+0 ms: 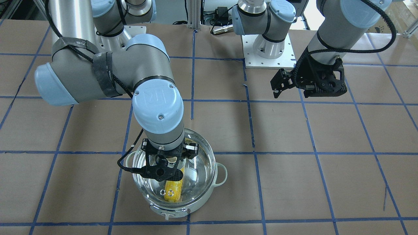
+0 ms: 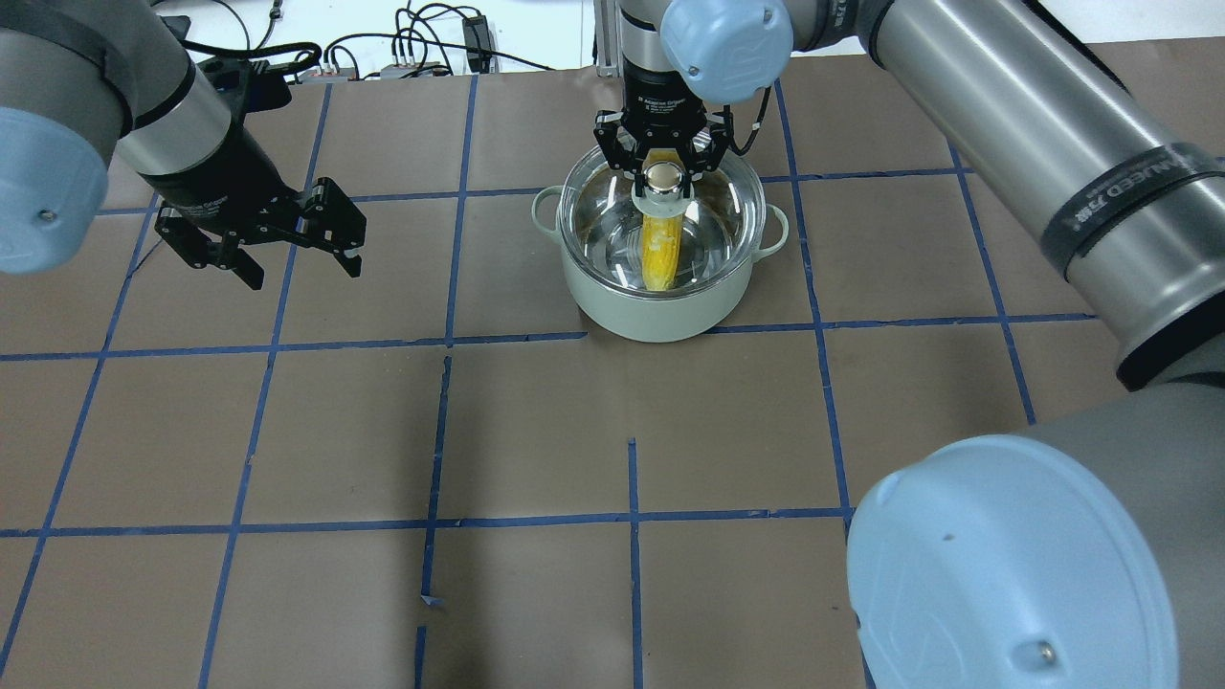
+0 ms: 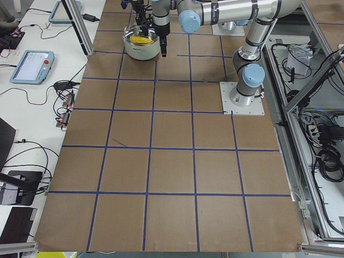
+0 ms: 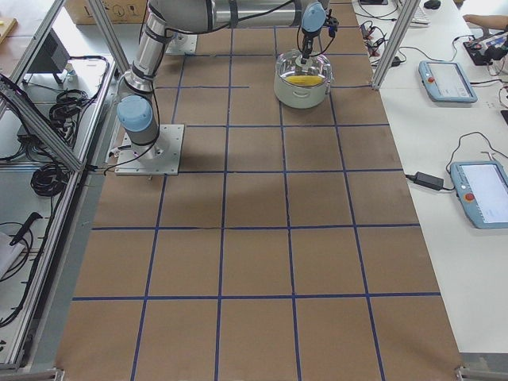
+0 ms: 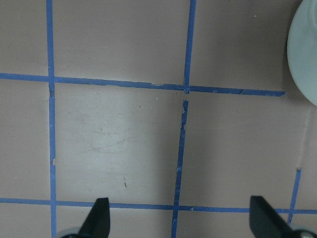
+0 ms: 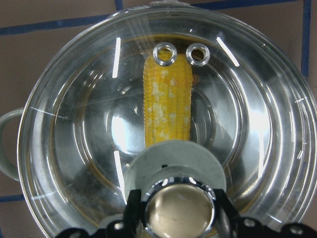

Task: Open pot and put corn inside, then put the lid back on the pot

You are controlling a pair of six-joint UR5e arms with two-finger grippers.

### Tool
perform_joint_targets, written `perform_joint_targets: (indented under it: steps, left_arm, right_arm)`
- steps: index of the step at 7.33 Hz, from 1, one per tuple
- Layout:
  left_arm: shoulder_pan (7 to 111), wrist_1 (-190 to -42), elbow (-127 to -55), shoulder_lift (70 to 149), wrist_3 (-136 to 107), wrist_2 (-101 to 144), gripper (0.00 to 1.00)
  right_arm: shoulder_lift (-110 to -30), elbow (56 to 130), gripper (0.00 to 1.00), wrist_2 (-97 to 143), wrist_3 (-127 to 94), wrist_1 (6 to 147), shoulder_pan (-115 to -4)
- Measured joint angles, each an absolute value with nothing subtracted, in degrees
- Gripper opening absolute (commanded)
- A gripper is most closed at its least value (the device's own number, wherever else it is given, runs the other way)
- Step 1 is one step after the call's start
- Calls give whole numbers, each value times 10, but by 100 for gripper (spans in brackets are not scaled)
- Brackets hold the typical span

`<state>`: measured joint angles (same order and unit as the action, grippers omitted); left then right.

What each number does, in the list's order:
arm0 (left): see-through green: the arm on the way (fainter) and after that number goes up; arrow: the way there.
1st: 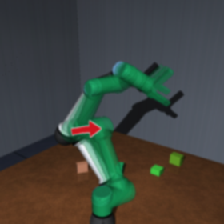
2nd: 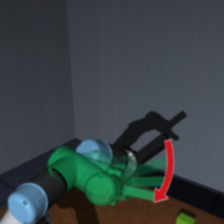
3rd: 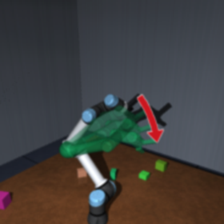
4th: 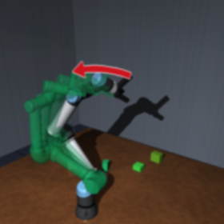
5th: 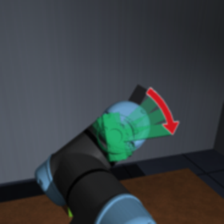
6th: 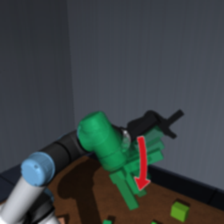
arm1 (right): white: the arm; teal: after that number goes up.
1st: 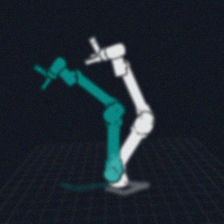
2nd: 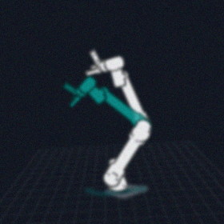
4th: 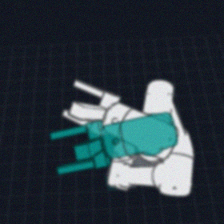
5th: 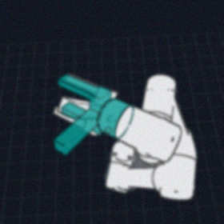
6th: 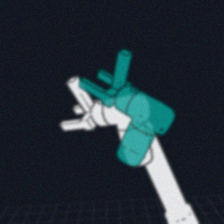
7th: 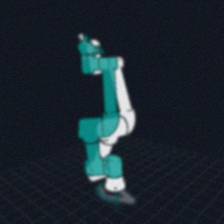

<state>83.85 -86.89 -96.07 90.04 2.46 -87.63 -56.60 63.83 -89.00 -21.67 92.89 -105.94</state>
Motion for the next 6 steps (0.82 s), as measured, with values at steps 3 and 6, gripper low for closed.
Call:
perform_joint_targets:
  steps: [3, 6]
  left_arm:
    - [838, -869, -960, 900, 25, -876, 100]
    - [838, -868, -960, 900, 26, -877, 100]
  right_arm:
    - [-566, 638, 32, -889, -217, 927, -1060]
    - [-566, 638, 32, -888, -221, 931, -1062]
